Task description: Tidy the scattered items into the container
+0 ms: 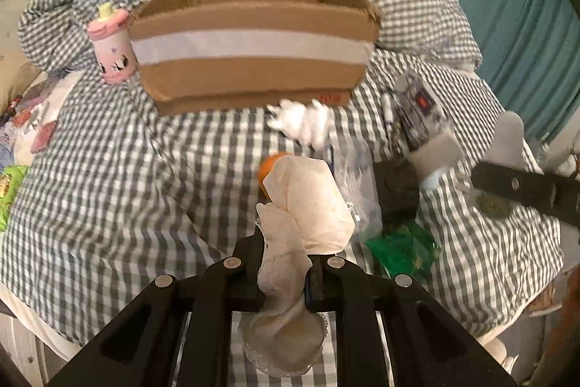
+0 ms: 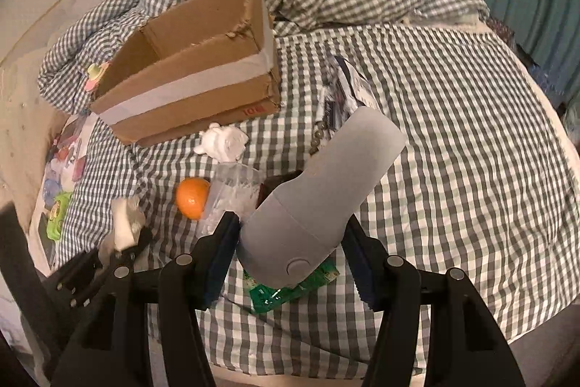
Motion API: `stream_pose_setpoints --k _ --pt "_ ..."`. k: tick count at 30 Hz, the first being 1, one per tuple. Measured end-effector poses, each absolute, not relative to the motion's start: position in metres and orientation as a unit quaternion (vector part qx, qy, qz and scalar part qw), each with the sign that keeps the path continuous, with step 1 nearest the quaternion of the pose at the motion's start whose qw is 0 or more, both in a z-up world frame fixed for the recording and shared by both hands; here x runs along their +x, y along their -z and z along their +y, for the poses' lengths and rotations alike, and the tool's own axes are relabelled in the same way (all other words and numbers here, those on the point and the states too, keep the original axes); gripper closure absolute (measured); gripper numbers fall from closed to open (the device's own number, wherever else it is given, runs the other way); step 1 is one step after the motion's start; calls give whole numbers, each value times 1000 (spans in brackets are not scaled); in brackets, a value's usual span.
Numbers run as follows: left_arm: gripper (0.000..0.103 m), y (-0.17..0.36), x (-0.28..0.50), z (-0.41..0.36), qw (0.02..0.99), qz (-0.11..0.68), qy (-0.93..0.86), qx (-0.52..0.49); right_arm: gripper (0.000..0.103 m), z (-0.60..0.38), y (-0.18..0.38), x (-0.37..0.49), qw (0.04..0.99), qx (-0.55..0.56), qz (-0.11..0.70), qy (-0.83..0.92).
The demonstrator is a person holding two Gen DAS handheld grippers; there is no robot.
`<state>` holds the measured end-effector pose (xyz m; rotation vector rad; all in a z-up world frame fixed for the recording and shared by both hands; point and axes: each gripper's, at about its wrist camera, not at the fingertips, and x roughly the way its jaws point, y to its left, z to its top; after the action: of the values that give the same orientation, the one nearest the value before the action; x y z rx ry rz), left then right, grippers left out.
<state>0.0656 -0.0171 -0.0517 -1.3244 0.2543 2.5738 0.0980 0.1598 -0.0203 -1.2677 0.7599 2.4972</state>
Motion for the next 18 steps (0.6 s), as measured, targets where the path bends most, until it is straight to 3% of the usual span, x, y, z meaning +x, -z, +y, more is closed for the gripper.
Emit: stream_pose_setpoints --k 18 --pt "89 24 17 -21 90 86 -890 -438 46 142 2 63 132 -446 178 -867"
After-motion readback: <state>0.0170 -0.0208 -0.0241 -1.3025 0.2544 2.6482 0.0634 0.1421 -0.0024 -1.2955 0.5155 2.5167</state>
